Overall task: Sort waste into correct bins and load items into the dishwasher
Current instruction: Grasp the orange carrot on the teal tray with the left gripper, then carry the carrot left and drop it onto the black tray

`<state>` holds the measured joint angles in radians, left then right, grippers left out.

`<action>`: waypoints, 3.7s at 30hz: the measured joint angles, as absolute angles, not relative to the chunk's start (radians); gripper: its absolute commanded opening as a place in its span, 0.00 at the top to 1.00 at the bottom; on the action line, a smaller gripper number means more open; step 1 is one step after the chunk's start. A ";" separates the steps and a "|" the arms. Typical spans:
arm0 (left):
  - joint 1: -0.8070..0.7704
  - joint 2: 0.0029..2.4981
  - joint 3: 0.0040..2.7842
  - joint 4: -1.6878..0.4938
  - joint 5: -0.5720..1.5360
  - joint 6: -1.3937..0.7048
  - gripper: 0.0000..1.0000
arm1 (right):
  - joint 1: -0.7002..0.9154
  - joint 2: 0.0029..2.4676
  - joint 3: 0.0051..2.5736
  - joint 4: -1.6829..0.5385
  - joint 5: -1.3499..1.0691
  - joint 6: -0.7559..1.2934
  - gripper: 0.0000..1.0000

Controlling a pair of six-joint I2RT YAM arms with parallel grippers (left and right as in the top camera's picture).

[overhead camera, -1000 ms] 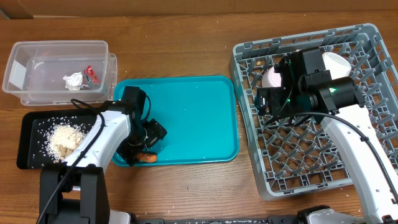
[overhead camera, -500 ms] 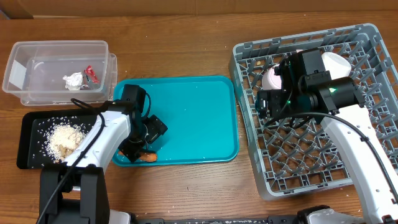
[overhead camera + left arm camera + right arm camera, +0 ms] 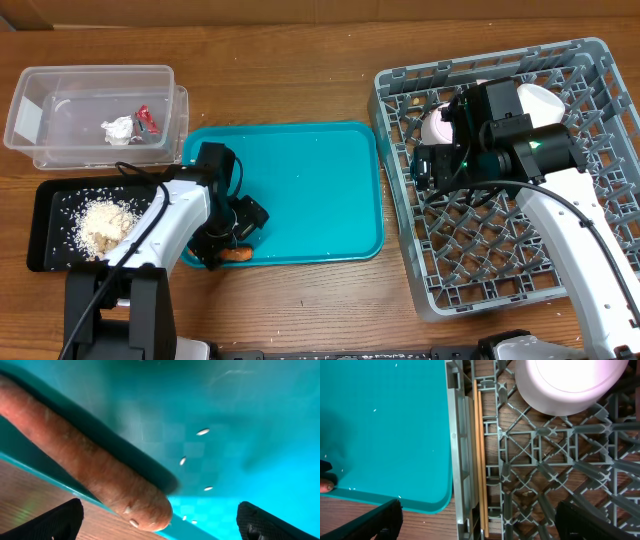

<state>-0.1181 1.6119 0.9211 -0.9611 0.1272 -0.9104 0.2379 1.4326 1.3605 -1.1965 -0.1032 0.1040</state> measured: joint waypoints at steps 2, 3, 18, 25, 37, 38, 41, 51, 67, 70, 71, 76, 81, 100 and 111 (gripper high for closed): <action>-0.118 1.612 0.921 -0.968 0.127 -0.911 0.00 | 0.238 1.433 1.361 -1.196 -0.103 0.104 0.00; -0.118 1.612 0.921 -0.968 0.127 -0.911 0.00 | 0.238 1.433 1.361 -1.196 -0.103 0.104 0.00; -0.118 1.612 0.920 -0.912 0.123 -0.911 0.00 | 0.238 1.433 1.361 -1.197 -0.103 0.104 0.00; -0.131 1.614 0.861 -0.832 0.120 -0.922 0.00 | 0.238 1.433 1.361 -1.198 -0.103 0.104 0.00; -0.131 1.597 0.825 -0.648 0.115 -0.944 0.04 | 0.238 1.433 1.361 -1.201 -0.103 0.104 0.00; -0.131 1.597 0.825 -0.643 0.115 -0.944 0.04 | 0.238 1.433 1.361 -1.202 -0.103 0.104 0.00; -0.131 1.597 0.825 -0.638 0.115 -0.944 0.04 | 0.238 1.433 1.361 -1.203 -0.103 0.104 0.00; -0.131 1.597 0.825 -0.676 0.069 -1.021 0.03 | 0.238 1.433 1.361 -1.204 -0.100 0.104 0.00; -0.131 1.598 0.816 -0.680 -0.038 -1.201 0.52 | 0.238 1.433 1.361 -1.208 -0.100 0.104 0.00; -0.131 1.600 0.814 -0.680 -0.065 -1.203 0.64 | 0.238 1.433 1.361 -1.216 -0.100 0.104 0.00; -0.131 1.600 0.814 -0.680 -0.074 -1.201 0.65 | 0.238 1.433 1.361 -1.217 -0.100 0.104 0.00; -0.131 1.601 0.811 -0.660 -0.119 -1.174 0.75 | 0.238 1.433 1.361 -1.217 -0.100 0.104 0.00; -0.131 1.602 0.811 -0.650 -0.137 -1.124 0.88 | 0.238 1.433 1.361 -1.219 -0.100 0.104 0.00; -0.051 1.555 0.971 -0.877 -0.182 -0.859 0.96 | 0.238 1.433 1.361 -1.251 -0.100 0.104 0.00; 0.246 1.473 1.037 -0.873 -0.224 -0.781 0.96 | 0.238 1.433 1.361 -1.275 -0.100 0.104 0.00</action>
